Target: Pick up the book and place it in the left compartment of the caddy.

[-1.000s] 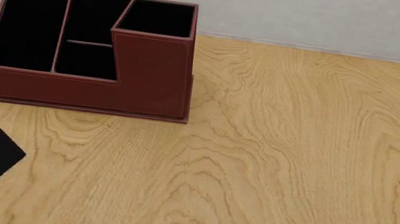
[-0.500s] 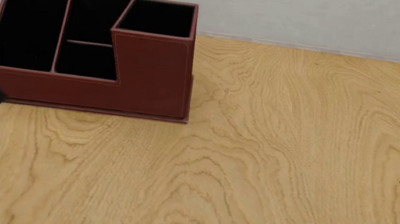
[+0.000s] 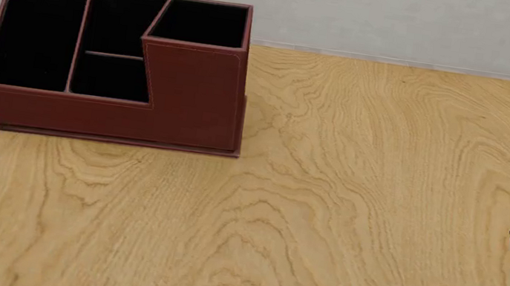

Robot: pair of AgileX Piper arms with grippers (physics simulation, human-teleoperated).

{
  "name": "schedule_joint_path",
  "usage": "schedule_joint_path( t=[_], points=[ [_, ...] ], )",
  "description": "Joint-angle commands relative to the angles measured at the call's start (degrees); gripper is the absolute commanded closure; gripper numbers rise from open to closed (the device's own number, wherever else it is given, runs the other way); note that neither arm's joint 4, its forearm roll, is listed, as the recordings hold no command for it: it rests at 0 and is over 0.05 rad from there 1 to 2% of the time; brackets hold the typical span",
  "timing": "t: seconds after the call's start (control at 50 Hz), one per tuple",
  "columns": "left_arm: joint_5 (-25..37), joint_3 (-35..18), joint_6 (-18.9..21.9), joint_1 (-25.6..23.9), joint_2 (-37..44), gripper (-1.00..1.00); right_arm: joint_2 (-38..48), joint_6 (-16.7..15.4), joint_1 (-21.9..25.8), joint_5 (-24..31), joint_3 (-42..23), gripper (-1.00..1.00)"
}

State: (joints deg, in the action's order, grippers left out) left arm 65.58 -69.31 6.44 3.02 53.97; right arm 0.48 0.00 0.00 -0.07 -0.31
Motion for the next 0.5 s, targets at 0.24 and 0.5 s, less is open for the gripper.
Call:
schedule_joint_path(
  t=[0.24,0.5],
  points=[
    [-4.21,-7.02,-1.14,4.75,9.42,1.0,-0.14,0.0,0.01,0.09,0.02,-1.0],
    [-7.61,-7.56,-0.21,5.85,14.06,1.0,-0.14,0.01,0.0,0.09,0.02,-1.0]
  ],
)
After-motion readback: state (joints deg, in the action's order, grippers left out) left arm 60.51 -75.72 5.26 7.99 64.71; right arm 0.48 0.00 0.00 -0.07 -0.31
